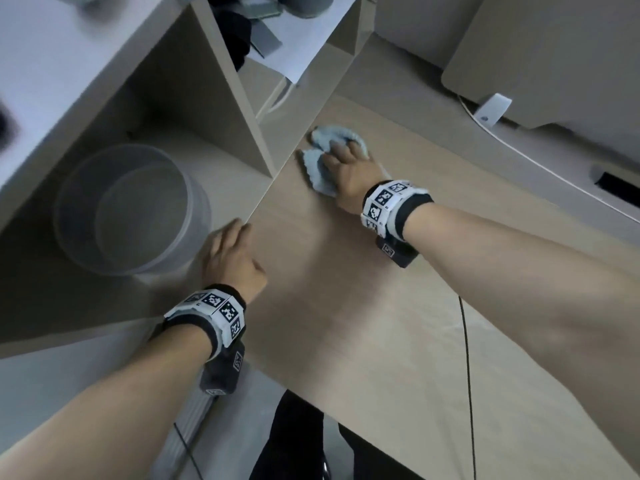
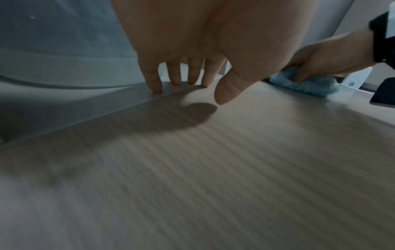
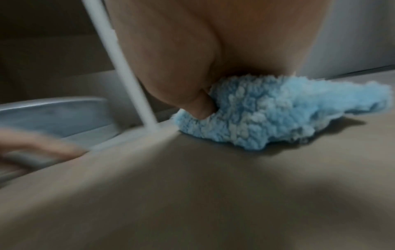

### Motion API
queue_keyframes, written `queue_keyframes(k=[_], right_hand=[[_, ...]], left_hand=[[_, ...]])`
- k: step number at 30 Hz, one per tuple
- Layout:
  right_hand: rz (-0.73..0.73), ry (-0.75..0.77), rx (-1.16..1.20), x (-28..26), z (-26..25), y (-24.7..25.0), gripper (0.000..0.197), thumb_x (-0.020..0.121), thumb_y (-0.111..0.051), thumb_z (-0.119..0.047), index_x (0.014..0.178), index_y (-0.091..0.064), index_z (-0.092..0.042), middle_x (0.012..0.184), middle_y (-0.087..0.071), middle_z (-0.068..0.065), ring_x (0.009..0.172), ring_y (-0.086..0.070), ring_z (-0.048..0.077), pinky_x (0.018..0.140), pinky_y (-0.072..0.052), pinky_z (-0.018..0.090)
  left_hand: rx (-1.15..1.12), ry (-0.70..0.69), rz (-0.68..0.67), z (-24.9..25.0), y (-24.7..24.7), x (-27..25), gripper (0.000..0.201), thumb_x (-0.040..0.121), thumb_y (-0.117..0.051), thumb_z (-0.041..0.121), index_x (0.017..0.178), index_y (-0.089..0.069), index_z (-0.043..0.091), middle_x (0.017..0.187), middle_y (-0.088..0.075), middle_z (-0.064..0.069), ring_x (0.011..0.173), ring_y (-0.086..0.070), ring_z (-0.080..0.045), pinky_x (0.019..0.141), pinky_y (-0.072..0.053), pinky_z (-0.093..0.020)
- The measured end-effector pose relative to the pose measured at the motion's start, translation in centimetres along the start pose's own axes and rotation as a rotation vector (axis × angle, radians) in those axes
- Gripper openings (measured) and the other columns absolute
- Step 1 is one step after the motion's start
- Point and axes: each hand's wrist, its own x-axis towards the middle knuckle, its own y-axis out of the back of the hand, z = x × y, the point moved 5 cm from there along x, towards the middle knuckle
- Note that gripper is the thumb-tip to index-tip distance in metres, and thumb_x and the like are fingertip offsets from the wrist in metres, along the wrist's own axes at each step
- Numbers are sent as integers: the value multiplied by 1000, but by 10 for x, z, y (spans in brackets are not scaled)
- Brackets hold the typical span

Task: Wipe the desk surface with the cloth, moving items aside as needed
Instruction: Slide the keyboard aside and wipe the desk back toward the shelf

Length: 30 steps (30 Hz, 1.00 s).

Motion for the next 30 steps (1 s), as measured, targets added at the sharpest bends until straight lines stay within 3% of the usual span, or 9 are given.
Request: queue_keyframes(k=[4, 6, 8, 11, 13, 18, 21, 25, 30], right_hand=[[-85, 384, -29, -64, -72, -48, 77, 83, -61, -21, 153, -29, -23, 164, -13, 3, 151, -8, 29, 120, -10, 53], [-64, 482, 12, -70, -60, -52, 72, 81, -69, -20, 148, -42, -22, 160, -28, 6, 148, -22, 32, 118, -21, 53], [26, 361, 27, -39, -22, -38, 66, 78, -73, -21, 141, -52, -17, 151, -42, 13, 141, -36, 38, 112, -34, 54], [55, 5, 84, 17, 30, 3, 57, 89, -60, -27, 144, -44, -20, 155, -32, 9, 143, -27, 37, 113, -31, 51], [53, -62, 65, 30, 19, 12, 57, 90, -56, -27, 144, -39, -22, 158, -25, 7, 145, -18, 38, 115, -26, 55], [-74, 315, -120, -33, -81, -37, 73, 90, -52, -26, 156, -20, -22, 165, -5, 7, 151, -1, 32, 119, -6, 55], [-77, 422, -64, -73, -73, -53, 70, 90, -56, -22, 154, -27, -28, 165, -9, -1, 152, -4, 27, 121, -8, 51], [57, 177, 48, -59, 18, -37, 71, 85, -70, -19, 149, -40, -20, 160, -28, 13, 147, -22, 41, 116, -25, 58], [50, -274, 79, -20, 101, -1, 63, 88, -59, -24, 146, -33, -23, 157, -22, 11, 144, -20, 39, 112, -30, 59]], left_hand=[[-16, -24, -14, -5, 1, -1, 76, 77, -51, 12, 149, -29, 22, 160, -20, 5, 145, -16, -21, 120, -17, -34], [-17, -43, -27, -6, 2, 0, 76, 78, -51, 12, 150, -28, 21, 161, -18, 6, 145, -15, -20, 120, -16, -33], [-19, -58, -14, -7, 2, 0, 76, 77, -51, 11, 149, -31, 20, 160, -21, 6, 144, -17, -19, 120, -18, -32], [-16, -57, -11, -7, 2, -1, 76, 76, -51, 11, 149, -31, 20, 160, -21, 7, 144, -18, -19, 119, -20, -32], [-20, -49, -8, -5, 3, -2, 76, 77, -50, 10, 149, -30, 21, 161, -20, 8, 145, -16, -18, 118, -18, -29], [-41, -30, -26, -4, 4, -2, 79, 74, -49, 9, 149, -29, 23, 161, -18, 8, 145, -14, -17, 120, -15, -27], [-47, -27, -47, -4, 4, 0, 79, 73, -50, 9, 148, -31, 24, 160, -19, 7, 145, -15, -18, 120, -18, -30], [-53, 9, -59, 0, 8, 1, 76, 75, -49, 10, 148, -31, 22, 161, -17, 9, 146, -12, -17, 119, -19, -32], [-32, 23, -46, 3, 7, 0, 75, 75, -51, 11, 147, -33, 21, 160, -20, 8, 145, -15, -19, 118, -22, -32]])
